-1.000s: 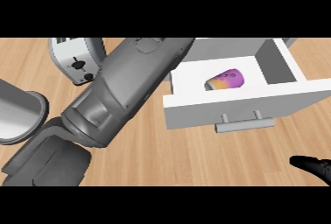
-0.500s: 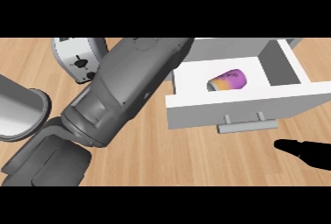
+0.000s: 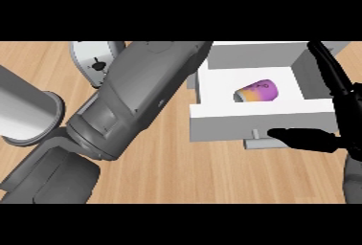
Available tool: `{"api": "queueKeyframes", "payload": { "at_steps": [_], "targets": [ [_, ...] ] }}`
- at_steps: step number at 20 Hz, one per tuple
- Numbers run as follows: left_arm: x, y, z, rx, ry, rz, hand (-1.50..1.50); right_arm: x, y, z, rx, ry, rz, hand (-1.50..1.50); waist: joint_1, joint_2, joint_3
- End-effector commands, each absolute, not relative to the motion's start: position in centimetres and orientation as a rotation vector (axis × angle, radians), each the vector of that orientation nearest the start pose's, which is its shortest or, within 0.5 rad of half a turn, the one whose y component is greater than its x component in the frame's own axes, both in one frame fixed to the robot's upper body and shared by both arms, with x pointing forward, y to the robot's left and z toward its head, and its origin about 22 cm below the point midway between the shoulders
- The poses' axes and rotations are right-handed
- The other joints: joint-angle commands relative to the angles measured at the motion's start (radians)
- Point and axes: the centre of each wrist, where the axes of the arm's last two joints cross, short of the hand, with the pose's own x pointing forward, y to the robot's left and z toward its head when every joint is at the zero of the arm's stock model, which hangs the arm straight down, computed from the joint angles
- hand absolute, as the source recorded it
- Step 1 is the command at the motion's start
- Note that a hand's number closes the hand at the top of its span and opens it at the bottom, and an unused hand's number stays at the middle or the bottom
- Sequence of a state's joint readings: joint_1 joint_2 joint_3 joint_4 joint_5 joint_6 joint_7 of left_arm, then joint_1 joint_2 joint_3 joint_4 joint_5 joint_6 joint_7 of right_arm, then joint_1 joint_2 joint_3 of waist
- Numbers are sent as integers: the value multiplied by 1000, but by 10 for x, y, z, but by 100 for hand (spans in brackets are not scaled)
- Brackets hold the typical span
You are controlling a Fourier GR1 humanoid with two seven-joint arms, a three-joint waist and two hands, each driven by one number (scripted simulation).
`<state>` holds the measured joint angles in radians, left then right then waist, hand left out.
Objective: Pick up the can, place it into the drawer and close the drawer
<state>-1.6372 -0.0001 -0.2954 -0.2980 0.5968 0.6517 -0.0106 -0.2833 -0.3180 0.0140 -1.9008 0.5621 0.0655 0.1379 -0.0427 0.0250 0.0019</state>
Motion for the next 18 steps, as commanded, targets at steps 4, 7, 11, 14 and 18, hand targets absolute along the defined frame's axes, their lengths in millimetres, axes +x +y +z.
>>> {"api": "queueKeyframes", "payload": {
  "at_steps": [4, 7, 11, 14, 18],
  "targets": [
    [437, -19, 255, 87, -1756, -34, -150, 311, -227, 124, -894, -1828, 900, -150, 33, -7, -1],
    [437, -17, 247, 43, -1737, -38, -150, 332, -213, 113, -961, -1788, 938, -150, 46, -12, -1],
    [440, -9, 265, 33, -1718, -1, -150, 357, -198, 93, -989, -1786, 977, -150, 57, -14, -1],
    [442, -3, 263, 52, -1740, -25, -150, 374, -198, 68, -1020, -1764, 967, -150, 80, -14, -1],
    [452, 24, 254, 93, -1711, 15, -150, 383, -197, 43, -1074, -1757, 971, -150, 73, -14, -1]
  ]
}}
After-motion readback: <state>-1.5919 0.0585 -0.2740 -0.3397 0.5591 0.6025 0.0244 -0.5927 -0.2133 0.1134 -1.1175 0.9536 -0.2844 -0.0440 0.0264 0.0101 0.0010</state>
